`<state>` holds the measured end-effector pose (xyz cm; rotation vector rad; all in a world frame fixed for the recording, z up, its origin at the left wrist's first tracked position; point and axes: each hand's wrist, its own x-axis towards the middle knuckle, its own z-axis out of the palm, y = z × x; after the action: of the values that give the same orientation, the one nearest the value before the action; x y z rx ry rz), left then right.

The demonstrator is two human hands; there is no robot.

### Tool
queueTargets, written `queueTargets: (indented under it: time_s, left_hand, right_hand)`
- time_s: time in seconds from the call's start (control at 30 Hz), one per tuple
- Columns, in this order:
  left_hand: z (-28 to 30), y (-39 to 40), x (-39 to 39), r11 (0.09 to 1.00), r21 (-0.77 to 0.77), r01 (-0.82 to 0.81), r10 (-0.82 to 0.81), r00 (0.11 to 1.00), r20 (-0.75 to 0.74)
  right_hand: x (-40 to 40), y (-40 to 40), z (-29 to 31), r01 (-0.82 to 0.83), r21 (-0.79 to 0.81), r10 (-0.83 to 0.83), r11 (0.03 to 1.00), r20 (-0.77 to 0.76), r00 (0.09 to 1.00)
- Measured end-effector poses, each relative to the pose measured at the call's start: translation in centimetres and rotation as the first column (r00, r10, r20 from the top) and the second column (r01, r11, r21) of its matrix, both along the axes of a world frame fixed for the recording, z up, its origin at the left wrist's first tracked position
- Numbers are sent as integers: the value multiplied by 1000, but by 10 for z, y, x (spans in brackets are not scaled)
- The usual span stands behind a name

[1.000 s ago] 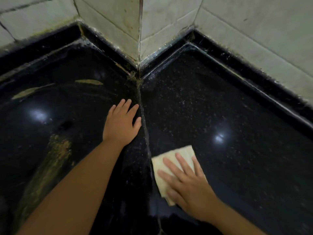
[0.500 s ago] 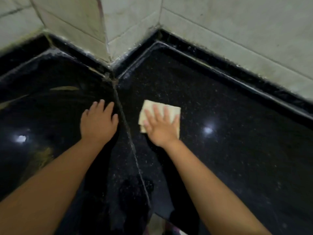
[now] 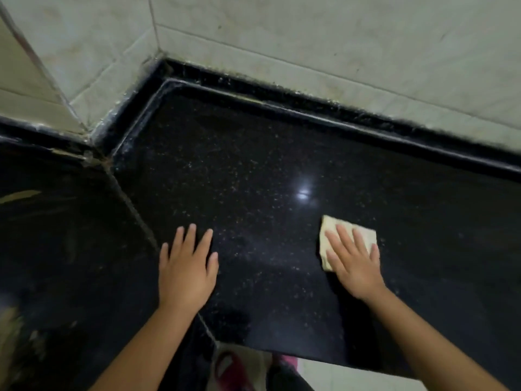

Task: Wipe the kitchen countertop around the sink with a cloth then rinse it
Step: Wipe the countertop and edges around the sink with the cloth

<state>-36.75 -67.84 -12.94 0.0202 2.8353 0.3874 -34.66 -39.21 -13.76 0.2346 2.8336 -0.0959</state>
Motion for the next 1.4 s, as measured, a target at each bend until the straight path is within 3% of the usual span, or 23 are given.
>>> queueTargets:
  time_s: [0.07,0.13,0.2,0.27,0.43,0.53,0.63,0.7,0.77,0.83,0.93,1.03,1.13,1.23,1.3,1.4]
  left_hand:
    - [2,4,3,999,-27,-20,21,1000,22]
    - [3,3,6,998,-37,-53,54,998,16]
    - [5,-1,5,995,-7,-96,96,995,14]
    - [7,-4,2,991,15,-131,131,991,4]
    - [9,10,0,996,-2,-93,93,995,-17]
    - [6,37,11,1000,2,25,-25,999,-32]
    - [5,73,24,995,4,98,-98,995,0]
    - [5,92,29,990,-40,133,-132,991,34]
    - [6,102,31,985,-94,142,-136,988,69]
    - [8,104,33,984,-115,137,-126,987,100]
    - [14,103,30,985,-112,133,-120,986,116]
    - [18,101,25,983,-141,113,-95,987,131]
    - [23,102,29,987,-162,-10,23,997,78]
    - [25,103,47,989,-114,-95,98,995,19]
    - [21,99,71,987,-81,-139,134,989,-62]
    - [17,87,111,961,-51,-272,260,951,-169]
  right_hand:
    - [-51,-18,1,153,-29,-151,988,59,987]
    - [-86,-59,2,27,-48,-22,998,94,995]
    - [-84,-106,-3,-194,-74,196,978,35,980]
    - [-53,-134,-8,-375,-27,371,927,-91,924]
    - [73,-71,-20,-557,-45,552,829,-89,829]
    - [108,18,-23,-456,7,454,890,-117,884]
    - [98,86,-9,-165,45,166,985,-36,985]
    - [67,113,-8,22,42,-19,999,-75,997]
    - [19,118,4,237,-51,-237,970,15,971]
    - [-35,102,11,287,-84,-281,954,74,957]
    - [-88,53,13,72,-164,-55,984,106,993]
    - [-81,6,9,-221,-172,240,960,102,965]
    - [-24,-4,-5,-535,-121,535,836,-29,844]
    - [36,34,-21,-739,-54,740,671,-2,673]
    - [46,73,-21,-799,-21,798,601,-39,602]
    - [26,83,-3,-693,24,693,721,-10,721]
